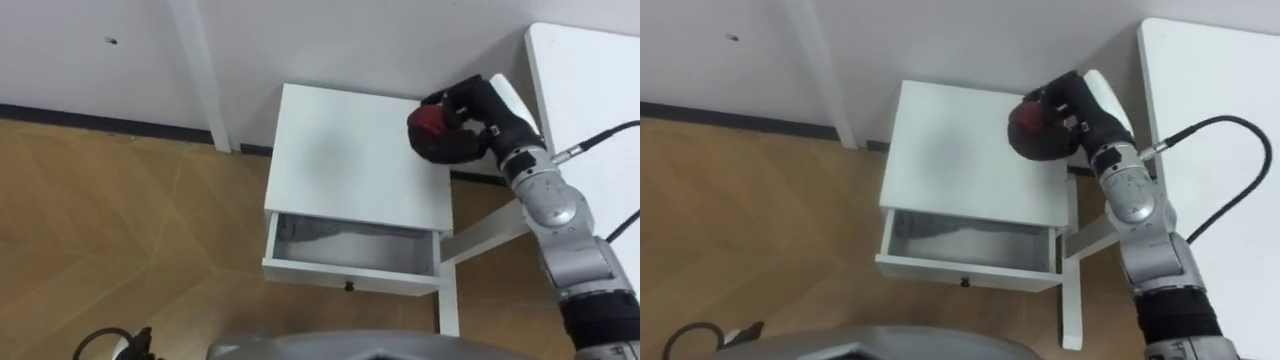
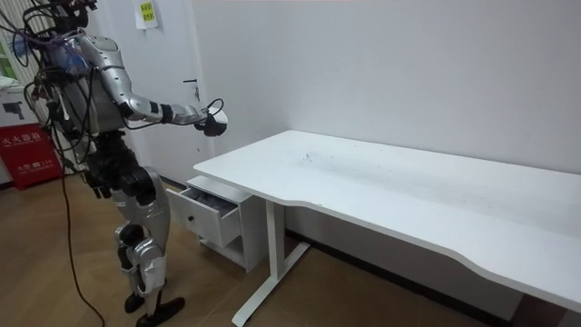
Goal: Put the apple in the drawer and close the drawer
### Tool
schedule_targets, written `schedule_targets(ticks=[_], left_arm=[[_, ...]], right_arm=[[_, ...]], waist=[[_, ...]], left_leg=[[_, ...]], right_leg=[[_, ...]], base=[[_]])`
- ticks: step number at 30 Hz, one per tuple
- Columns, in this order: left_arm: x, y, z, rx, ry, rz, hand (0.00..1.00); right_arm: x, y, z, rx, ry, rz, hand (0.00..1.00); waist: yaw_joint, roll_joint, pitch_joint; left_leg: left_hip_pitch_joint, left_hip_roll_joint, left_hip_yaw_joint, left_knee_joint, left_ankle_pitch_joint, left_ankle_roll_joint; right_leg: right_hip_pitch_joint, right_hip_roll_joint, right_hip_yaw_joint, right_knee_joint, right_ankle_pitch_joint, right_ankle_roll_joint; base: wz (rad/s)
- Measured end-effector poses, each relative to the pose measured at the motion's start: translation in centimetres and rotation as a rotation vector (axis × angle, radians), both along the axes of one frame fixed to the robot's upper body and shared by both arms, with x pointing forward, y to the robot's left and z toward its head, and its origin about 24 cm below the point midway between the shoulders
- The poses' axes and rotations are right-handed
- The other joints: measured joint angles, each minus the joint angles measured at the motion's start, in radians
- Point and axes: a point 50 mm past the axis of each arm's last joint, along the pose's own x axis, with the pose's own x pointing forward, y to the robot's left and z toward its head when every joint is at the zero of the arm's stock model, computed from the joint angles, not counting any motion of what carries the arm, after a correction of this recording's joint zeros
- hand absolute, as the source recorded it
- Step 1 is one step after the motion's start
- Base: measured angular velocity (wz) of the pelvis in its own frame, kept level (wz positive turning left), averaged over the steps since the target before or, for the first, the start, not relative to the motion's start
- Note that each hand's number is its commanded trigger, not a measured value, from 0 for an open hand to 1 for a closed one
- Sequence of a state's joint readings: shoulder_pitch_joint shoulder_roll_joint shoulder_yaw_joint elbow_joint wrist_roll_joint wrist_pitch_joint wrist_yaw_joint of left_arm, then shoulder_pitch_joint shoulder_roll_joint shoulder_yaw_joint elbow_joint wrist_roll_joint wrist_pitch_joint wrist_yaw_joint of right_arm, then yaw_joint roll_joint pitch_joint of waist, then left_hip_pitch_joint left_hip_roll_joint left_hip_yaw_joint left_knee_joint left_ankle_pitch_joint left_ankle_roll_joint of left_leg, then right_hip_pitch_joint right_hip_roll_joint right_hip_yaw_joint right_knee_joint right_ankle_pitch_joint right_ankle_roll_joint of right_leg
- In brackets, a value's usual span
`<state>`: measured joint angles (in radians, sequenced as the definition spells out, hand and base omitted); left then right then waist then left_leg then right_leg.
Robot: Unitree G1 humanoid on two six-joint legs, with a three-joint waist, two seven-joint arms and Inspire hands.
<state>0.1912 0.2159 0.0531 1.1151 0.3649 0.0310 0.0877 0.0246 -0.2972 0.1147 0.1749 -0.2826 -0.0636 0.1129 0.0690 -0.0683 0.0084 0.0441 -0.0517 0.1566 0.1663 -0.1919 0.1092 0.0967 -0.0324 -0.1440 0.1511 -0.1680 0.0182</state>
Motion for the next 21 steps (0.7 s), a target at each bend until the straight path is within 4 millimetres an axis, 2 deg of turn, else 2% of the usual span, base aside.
schedule_targets(ticks=[2,4,6,12,21], left_arm=[[0.0,-0.2,-0.1,0.005,0.0,0.002,0.0],[0.0,-0.2,-0.1,0.012,-0.004,0.001,0.0],[0.2,-0.5,-0.1,0.017,-0.007,-0.017,0.0],[0.9,-1.1,-0.4,0.002,-0.004,-0.019,0.0],[0.9,-1.3,-0.4,0.0,0.001,-0.027,0.0]], right_arm=[[-0.2,0.7,-0.4,0.009,0.015,0.023,1.0],[-0.5,1.0,-0.7,0.024,0.031,0.026,0.99],[-0.7,1.4,-1.2,0.024,0.05,0.044,0.0],[-1.4,1.9,-2.0,0.026,0.087,0.059,0.0],[-1.4,2.0,-2.1,0.028,0.091,0.062,0.0]], waist=[[-0.002,0.011,-0.0043],[-0.001,0.016,-0.0047],[-0.003,0.019,-0.0043],[0.002,0.019,-0.0036],[0.017,0.018,-0.003]], left_leg=[[0.0,-0.001,0.0,-0.001,0.0,0.0],[0.0,0.0,0.0,-0.001,0.0,0.0],[0.0,0.0,0.0,0.0,0.0,0.0],[-0.001,-0.001,0.0,0.0,0.0,0.0],[-0.002,-0.001,-0.003,0.0,0.0,0.0]], right_leg=[[0.0,-0.001,-0.003,0.0,0.0,0.0],[0.006,-0.001,-0.009,0.0,0.0,0.0],[0.006,-0.001,-0.011,-0.001,0.0,0.0],[0.006,-0.001,-0.011,0.0,0.0,0.0],[0.006,-0.001,-0.01,-0.001,0.0,0.0]], base=[[0.0],[0.0],[0.0],[0.0],[0.0]])
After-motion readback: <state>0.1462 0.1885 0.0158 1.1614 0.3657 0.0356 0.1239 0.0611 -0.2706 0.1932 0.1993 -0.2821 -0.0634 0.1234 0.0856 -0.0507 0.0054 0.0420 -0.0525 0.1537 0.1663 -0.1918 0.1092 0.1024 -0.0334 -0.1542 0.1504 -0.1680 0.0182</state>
